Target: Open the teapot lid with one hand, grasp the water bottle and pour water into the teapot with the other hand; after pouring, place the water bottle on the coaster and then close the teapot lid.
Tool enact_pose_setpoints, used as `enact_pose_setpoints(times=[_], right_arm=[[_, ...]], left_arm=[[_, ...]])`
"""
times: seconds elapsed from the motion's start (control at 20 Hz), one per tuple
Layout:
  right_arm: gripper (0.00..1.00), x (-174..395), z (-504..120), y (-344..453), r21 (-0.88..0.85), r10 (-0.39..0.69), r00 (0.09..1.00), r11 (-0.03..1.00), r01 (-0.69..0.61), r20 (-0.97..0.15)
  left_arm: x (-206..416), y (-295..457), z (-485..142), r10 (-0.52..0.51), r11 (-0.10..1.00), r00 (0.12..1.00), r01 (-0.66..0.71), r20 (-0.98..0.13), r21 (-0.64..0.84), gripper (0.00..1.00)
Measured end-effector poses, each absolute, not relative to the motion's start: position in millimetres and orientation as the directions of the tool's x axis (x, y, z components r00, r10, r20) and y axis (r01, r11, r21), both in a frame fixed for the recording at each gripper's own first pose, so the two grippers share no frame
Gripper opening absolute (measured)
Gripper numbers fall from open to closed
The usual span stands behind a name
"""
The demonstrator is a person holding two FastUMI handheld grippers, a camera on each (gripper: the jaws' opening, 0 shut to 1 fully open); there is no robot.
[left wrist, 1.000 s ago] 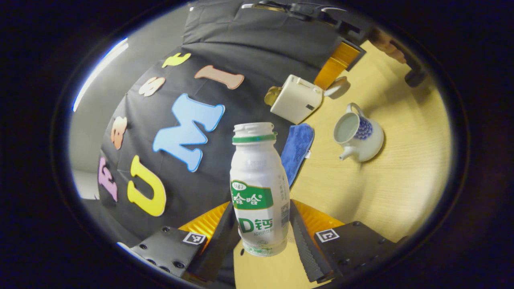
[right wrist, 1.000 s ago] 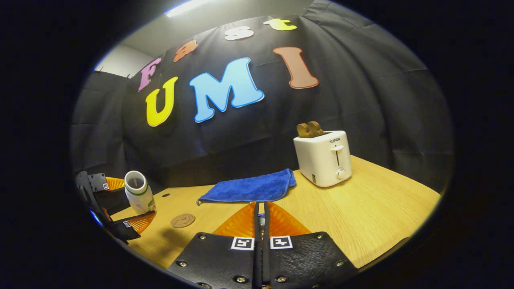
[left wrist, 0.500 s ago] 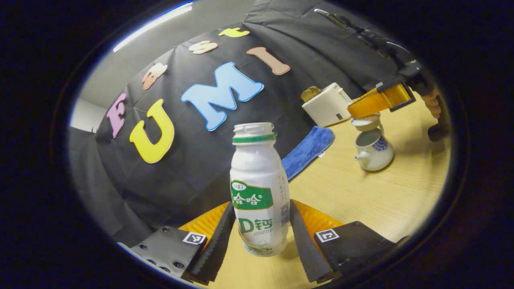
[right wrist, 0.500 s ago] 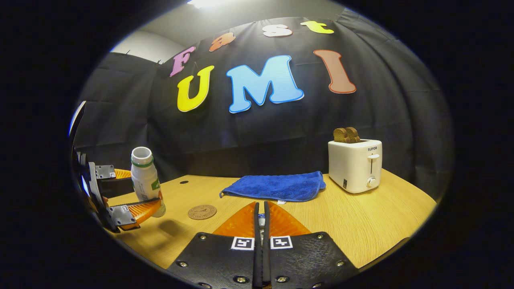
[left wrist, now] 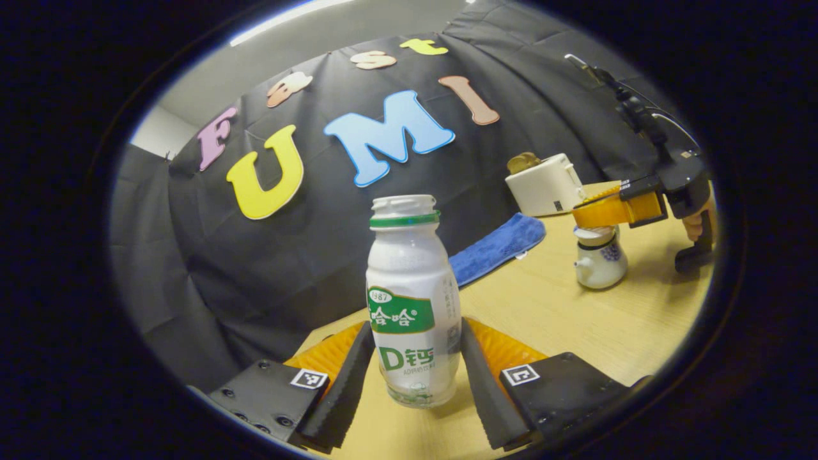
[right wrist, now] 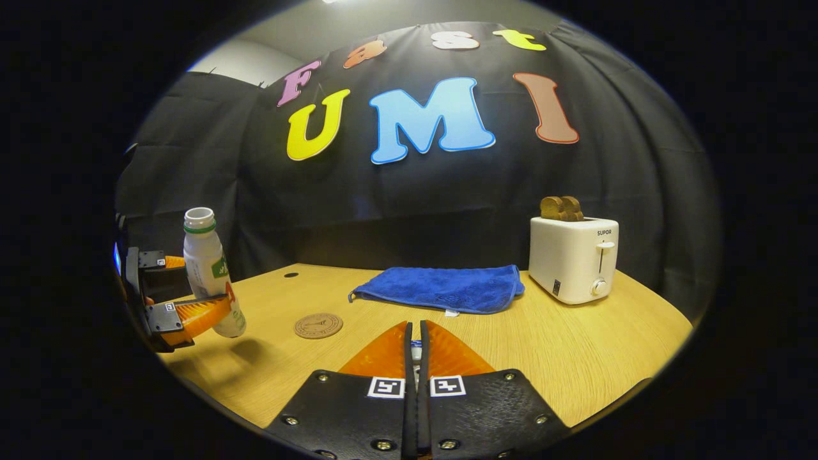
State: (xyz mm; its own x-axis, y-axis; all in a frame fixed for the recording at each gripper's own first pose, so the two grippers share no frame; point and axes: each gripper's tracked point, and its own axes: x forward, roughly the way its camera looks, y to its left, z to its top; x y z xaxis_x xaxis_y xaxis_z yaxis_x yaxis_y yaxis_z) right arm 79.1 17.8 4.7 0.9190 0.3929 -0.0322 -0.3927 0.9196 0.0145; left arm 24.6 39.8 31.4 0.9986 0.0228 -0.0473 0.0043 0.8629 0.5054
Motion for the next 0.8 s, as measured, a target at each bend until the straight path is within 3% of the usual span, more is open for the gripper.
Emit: enact_pose_setpoints(times=[0.15, 0.2, 0.3, 0.4, 0.55, 0.65, 0.8], right_arm=[[0.0, 79, 0, 19, 0.018, 0.397, 0.917, 0.918, -0.396, -0.05], [0.0, 79, -2, 19, 0.016, 0.397, 0.916, 0.918, -0.396, -0.055], [0.0, 80, -5, 20, 0.007, 0.393, 0.917, 0.919, -0.394, -0.066], [0.0, 80, -10, 21, 0.007, 0.391, 0.917, 0.92, -0.392, -0.083], [0.01, 79, -9, 21, 0.011, 0.39, 0.917, 0.92, -0.391, -0.079], [0.03, 79, -10, 22, 0.005, 0.391, 0.917, 0.92, -0.392, -0.078], [0.16, 75, -8, 20, -0.016, 0.388, 0.919, 0.921, -0.39, -0.075]], left_arm=[[23, 49, 32, 0.027, 0.878, 0.999, -0.004, -0.042, 0.478, 0.84], [24, 50, 33, 0.029, 0.882, 0.999, -0.007, -0.041, 0.471, 0.77], [23, 55, 36, 0.038, 0.888, 0.999, -0.016, -0.038, 0.46, 0.9], [22, 59, 37, 0.048, 0.892, 0.998, -0.028, -0.032, 0.451, 0.77], [22, 63, 41, 0.06, 0.904, 0.998, -0.045, -0.023, 0.425, 0.77], [24, 65, 43, 0.063, 0.915, 0.998, -0.049, -0.021, 0.399, 0.77], [26, 70, 47, 0.074, 0.924, 0.997, -0.061, -0.019, 0.377, 0.77]])
